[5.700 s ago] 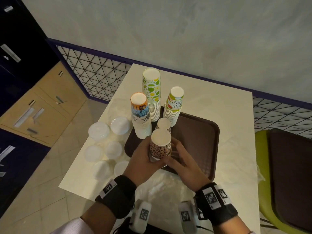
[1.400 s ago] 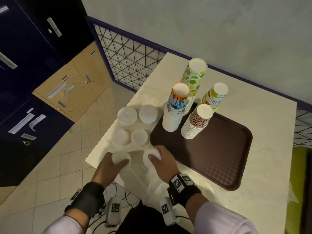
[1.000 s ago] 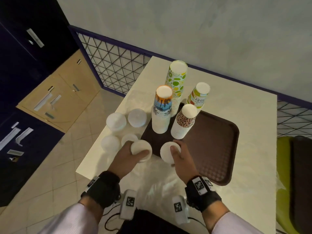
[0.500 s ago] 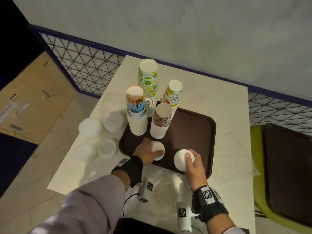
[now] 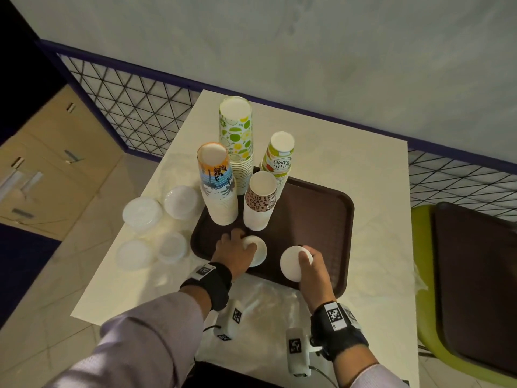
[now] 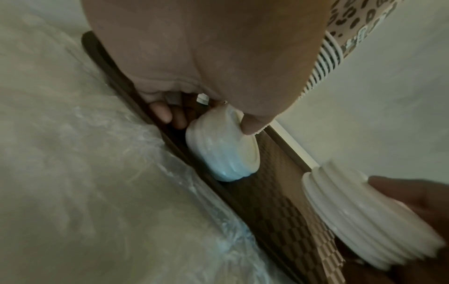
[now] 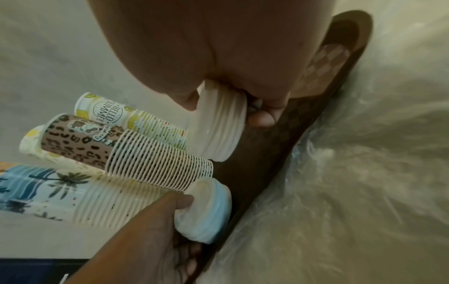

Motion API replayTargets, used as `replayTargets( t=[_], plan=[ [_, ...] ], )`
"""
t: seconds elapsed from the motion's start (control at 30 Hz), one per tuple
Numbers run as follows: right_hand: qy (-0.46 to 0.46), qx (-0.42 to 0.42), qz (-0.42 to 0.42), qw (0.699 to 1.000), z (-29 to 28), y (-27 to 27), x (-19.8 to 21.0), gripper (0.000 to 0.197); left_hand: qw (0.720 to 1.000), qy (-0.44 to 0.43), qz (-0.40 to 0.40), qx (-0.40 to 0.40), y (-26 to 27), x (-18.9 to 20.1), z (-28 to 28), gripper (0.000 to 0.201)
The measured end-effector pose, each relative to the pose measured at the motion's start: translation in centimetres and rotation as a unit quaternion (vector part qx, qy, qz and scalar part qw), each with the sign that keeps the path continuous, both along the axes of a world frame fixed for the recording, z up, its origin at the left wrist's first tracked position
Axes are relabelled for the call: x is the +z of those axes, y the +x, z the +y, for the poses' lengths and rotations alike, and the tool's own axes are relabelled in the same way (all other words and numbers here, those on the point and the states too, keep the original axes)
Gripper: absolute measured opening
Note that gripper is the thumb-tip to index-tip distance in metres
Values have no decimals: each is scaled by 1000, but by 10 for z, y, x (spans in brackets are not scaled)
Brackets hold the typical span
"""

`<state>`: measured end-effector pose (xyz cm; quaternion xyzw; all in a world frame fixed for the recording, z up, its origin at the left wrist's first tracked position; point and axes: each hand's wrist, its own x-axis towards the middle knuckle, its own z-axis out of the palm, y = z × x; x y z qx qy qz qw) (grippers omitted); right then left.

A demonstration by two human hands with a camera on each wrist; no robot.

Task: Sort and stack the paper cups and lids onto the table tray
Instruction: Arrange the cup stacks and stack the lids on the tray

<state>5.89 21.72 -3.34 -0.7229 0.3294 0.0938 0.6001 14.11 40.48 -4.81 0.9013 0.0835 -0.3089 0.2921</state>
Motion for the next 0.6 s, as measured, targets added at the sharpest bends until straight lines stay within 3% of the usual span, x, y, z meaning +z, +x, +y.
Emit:
replayTargets(
  t=[0.17,0.33,0.43,0.6],
  plan=[
    [63,-24,0,998,11,16,7,45,1000,0,-2,9,-4,1,4,50],
    [44,59,-17,997,23,29,10,54,997,-52,27,55,-2,7,7,53],
    [47,102,-25,993,30,38,13,41,991,-105,8,88,-3,14,15,48],
    [24,162,-25,986,42,47,5,39,982,-155,-4,107,-7,23,23,51]
  ],
)
